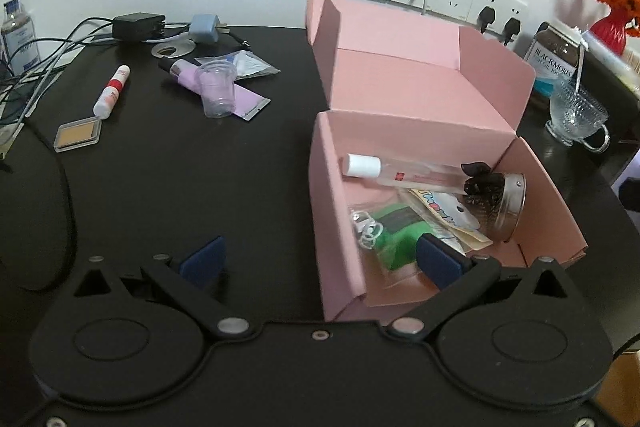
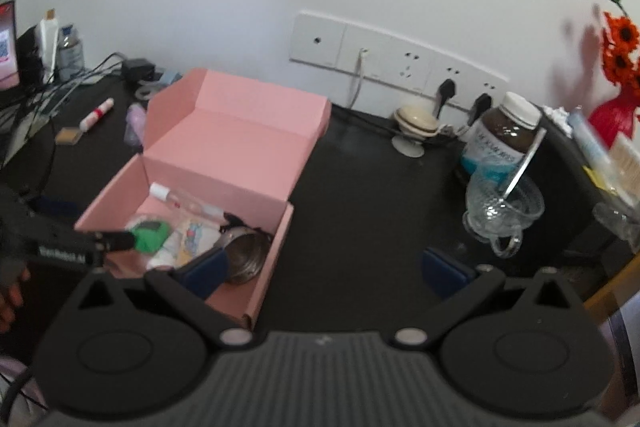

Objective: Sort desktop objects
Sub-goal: 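Move the left gripper to the clear plastic cup beside the pink tube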

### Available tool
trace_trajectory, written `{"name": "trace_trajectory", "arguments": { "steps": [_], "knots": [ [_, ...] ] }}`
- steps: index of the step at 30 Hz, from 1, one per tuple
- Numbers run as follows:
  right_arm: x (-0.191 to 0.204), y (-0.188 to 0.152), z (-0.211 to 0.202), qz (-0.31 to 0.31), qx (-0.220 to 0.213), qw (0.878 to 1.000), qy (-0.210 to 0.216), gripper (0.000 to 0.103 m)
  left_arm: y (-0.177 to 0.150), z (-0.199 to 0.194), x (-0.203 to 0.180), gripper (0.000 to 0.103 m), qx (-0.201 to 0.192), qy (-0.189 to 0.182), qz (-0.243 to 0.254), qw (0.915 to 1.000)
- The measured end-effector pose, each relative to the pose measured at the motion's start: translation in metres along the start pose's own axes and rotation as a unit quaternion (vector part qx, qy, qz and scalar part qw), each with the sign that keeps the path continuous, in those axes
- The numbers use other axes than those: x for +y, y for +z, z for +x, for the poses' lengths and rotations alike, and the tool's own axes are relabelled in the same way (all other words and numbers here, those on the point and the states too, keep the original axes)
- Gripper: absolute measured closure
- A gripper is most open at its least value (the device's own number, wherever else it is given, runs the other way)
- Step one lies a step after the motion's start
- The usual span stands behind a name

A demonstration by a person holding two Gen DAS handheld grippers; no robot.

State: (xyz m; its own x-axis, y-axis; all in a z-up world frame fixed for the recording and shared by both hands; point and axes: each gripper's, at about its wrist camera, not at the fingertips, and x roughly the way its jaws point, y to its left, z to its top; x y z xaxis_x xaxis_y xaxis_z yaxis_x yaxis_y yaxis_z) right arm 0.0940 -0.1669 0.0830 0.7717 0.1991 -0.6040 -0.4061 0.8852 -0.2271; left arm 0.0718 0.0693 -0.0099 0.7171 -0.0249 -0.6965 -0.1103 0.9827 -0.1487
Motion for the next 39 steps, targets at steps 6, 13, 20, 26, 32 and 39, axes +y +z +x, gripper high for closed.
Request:
{"name": "trace_trajectory", "arguments": {
  "steps": [6,13,20,26,32,39],
  "knots": [
    [-0.022,-0.003,0.025,0.037,0.003,0.998,0.058,0.001,0.006,-0.002,-0.022,0.000,-0.001,0.026,-0.005,0.9997],
    [-0.053,-0.012,0.047,0.074,-0.030,0.985,0.152,0.001,0.024,-0.024,-0.003,0.000,-0.035,0.086,-0.042,0.9948],
    [-0.067,-0.016,0.063,0.098,-0.039,0.976,0.191,0.001,0.040,-0.028,0.034,0.000,-0.065,0.155,-0.042,0.9849],
    [-0.069,-0.010,0.063,0.104,-0.046,0.975,0.193,0.001,0.075,0.016,0.048,0.006,-0.073,0.140,-0.049,0.9862],
    [-0.062,-0.002,0.051,0.116,-0.049,0.980,0.152,0.001,0.096,0.064,0.049,0.013,-0.050,0.118,-0.033,0.9912],
    [-0.052,0.001,0.042,0.138,-0.029,0.983,0.114,0.001,0.098,0.090,0.057,0.041,-0.027,0.099,-0.034,0.9942]
  ]
}}
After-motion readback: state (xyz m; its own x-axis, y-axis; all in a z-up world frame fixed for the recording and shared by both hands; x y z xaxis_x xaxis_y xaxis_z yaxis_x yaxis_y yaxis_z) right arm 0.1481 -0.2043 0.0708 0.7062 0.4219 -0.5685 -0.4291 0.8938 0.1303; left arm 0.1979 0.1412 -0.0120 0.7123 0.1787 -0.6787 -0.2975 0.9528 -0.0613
